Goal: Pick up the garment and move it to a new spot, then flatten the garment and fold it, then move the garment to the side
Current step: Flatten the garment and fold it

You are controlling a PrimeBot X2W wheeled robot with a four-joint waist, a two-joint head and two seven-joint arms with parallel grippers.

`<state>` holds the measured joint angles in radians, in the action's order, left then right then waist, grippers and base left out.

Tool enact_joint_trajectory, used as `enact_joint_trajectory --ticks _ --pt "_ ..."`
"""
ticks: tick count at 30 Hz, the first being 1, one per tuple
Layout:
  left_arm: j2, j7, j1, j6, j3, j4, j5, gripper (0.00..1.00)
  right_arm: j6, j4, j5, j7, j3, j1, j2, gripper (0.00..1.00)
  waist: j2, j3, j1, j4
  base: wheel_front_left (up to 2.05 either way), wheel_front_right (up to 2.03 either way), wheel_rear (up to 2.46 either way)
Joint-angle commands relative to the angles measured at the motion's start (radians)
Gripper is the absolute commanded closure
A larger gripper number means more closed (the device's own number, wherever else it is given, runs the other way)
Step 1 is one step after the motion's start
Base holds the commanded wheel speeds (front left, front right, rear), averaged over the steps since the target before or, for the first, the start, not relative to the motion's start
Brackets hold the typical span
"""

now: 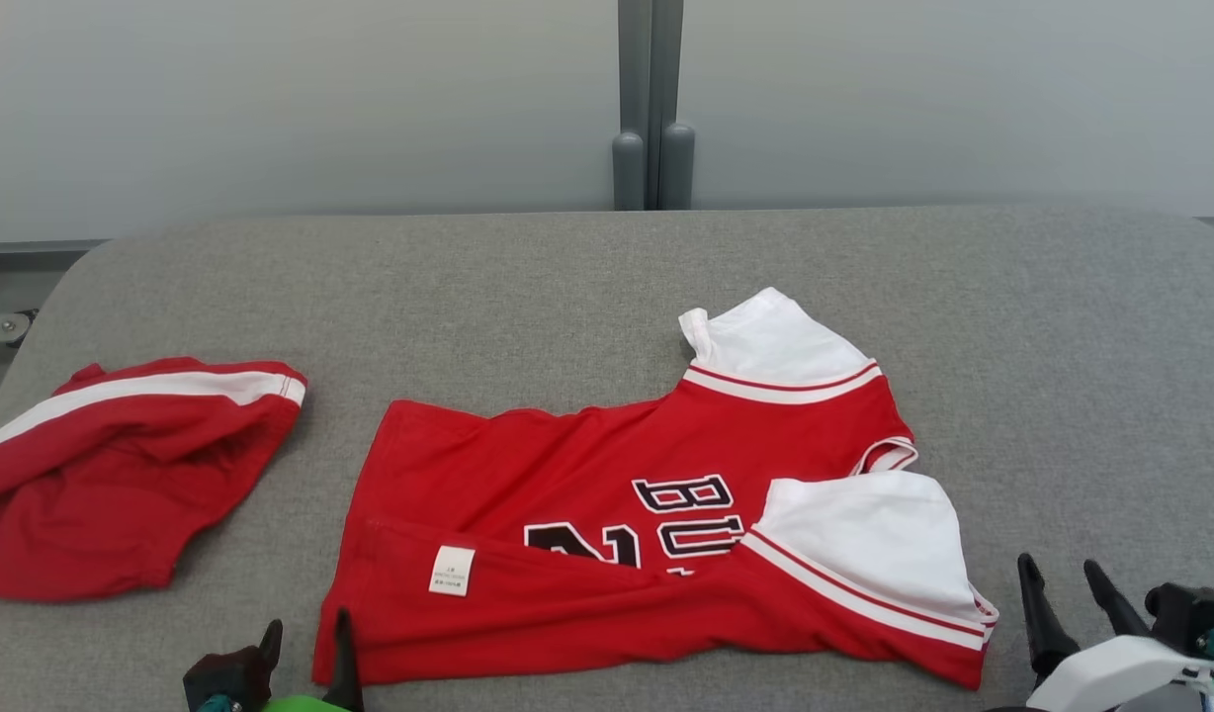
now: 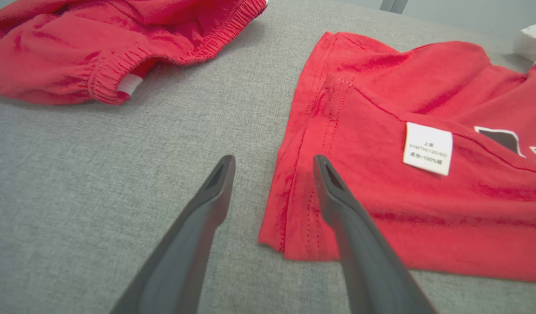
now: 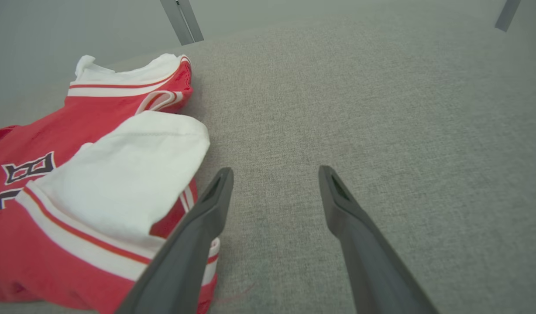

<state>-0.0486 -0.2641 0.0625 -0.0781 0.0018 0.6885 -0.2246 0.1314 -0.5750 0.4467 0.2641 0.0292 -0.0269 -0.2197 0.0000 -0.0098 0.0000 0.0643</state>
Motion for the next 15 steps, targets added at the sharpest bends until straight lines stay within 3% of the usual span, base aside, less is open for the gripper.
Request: enact_joint_trajectory --ticks 1,7,15 --pt "-0.004 0.000 0.008 0.003 0.002 -0.023 0.010 0.00 -0.002 0.018 -0.022 0.000 -0.016 -0.021 -0.005 0.00 0.0000 0.016 0.0000 0.004 0.00 0.00 0.00" --pt "-0.004 0.000 0.104 -0.010 -0.016 -0.134 0.031 0.00 -0.002 0.076 -0.099 0.000 -0.054 -0.143 0.014 0.00 0.0000 0.112 0.0000 0.004 0.00 0.00 0.00" --pt "-0.014 0.000 0.329 -0.032 -0.049 0.018 0.051 0.00 -0.002 0.053 -0.127 0.000 0.051 -0.330 0.031 0.00 0.0000 0.202 0.0000 -0.017 0.00 0.00 0.00"
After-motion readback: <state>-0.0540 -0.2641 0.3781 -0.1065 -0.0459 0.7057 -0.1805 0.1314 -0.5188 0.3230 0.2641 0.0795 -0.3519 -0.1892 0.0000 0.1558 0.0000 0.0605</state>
